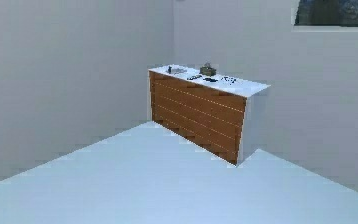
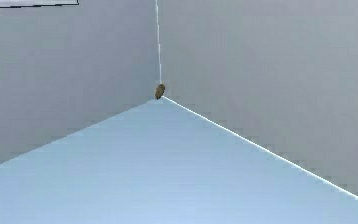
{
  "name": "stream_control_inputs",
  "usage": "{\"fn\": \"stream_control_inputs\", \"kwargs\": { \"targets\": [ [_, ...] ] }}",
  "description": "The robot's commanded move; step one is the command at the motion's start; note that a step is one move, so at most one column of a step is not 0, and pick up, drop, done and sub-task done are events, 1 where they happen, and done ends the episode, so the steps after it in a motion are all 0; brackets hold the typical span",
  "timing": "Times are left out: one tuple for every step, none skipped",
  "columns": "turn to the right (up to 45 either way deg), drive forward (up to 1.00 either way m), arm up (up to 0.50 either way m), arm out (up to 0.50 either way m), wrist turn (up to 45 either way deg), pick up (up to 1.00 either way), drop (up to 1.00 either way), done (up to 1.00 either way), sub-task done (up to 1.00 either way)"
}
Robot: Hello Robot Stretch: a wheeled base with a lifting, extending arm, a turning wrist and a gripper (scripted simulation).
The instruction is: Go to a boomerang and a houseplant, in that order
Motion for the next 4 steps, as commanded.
{"fn": "stream_control_inputs", "kwargs": {
  "targets": [
    [-42.0, 0.0, 0.0, 0.0, 0.0, 0.0, 0.0, 0.0, 0.0],
    [0.0, 0.7, 0.0, 0.0, 0.0, 0.0, 0.0, 0.0, 0.0],
    [-45.0, 0.0, 0.0, 0.0, 0.0, 0.0, 0.0, 0.0, 0.0],
    [0.0, 0.0, 0.0, 0.0, 0.0, 0.0, 0.0, 0.0, 1.0]
  ]
}}
